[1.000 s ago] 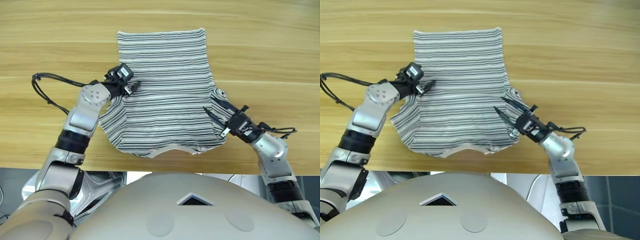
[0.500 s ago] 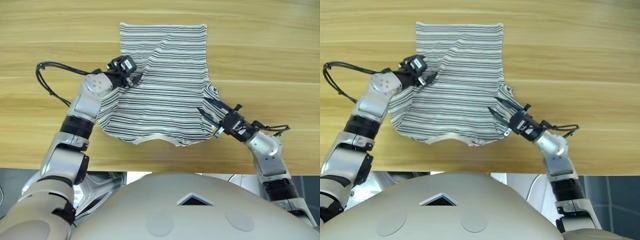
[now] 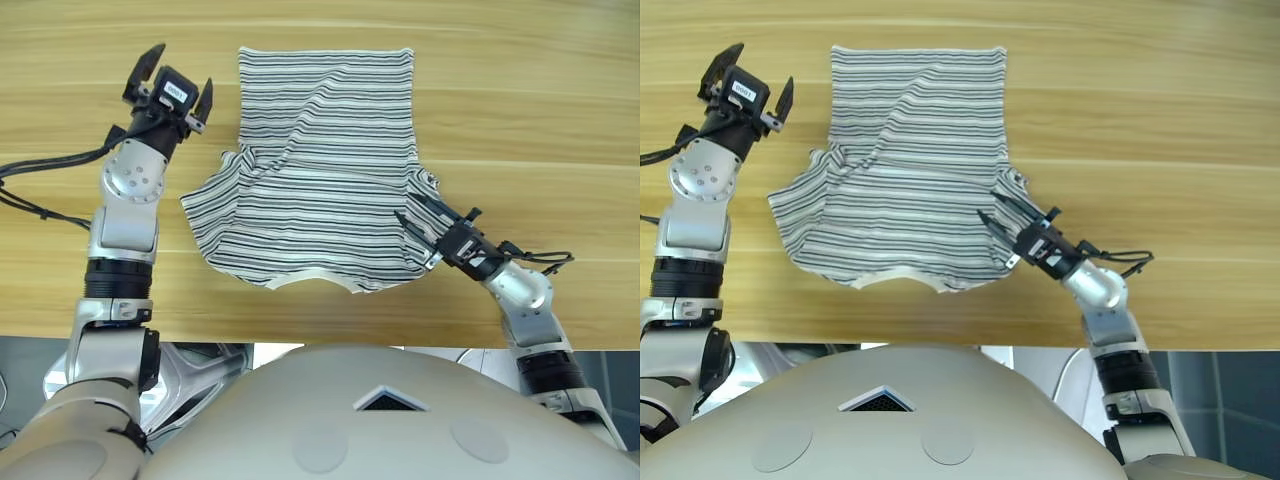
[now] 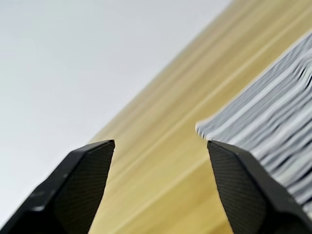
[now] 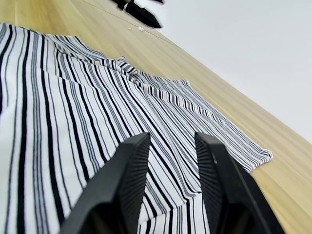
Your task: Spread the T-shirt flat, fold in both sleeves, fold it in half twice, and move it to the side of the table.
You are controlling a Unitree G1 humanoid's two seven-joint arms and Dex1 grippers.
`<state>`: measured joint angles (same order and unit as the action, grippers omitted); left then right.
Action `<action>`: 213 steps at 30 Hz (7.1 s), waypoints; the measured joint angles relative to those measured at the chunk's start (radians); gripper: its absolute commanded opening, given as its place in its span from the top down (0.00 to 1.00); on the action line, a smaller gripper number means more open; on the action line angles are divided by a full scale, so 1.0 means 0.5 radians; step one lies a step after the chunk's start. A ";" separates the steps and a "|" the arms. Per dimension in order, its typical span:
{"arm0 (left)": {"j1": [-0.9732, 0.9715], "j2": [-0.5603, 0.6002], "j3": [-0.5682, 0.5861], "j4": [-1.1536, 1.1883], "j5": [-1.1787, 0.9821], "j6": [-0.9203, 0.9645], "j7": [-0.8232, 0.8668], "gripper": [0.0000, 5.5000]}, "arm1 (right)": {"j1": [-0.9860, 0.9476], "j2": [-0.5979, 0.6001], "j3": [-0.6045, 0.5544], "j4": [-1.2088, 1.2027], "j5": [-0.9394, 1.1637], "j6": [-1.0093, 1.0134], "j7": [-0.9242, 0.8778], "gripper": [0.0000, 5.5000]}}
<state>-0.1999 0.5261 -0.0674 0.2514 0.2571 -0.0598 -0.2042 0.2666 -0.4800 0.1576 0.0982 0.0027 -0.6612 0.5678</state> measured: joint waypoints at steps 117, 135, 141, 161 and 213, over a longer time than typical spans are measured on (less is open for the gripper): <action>0.889 0.839 -0.296 -0.310 1.239 -0.561 0.224 0.88 | -0.033 0.068 -0.397 -0.082 -0.123 0.097 -0.484 0.70; 0.878 0.802 -0.255 -0.301 1.122 -0.491 0.231 1.00 | -0.017 0.068 -0.404 -0.065 -0.119 0.094 -0.483 0.70; 0.901 0.703 -0.198 -0.370 0.999 -0.476 0.270 1.00 | -0.018 0.068 -0.404 -0.044 -0.120 0.087 -0.484 0.70; 0.990 0.429 -0.291 -0.627 0.768 -0.653 0.123 1.00 | -0.033 0.068 -0.388 -0.024 -0.120 0.056 -0.477 0.70; 0.757 -0.867 0.055 -0.888 -1.222 -0.477 0.119 0.52 | 0.368 -0.476 -0.434 -0.197 -1.397 0.091 -0.705 0.70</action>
<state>0.1785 0.0924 -0.0399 -0.1926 -0.3541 -0.2983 -0.1446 0.4505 -0.7182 -0.0593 -0.0004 -0.6959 -0.6160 0.2152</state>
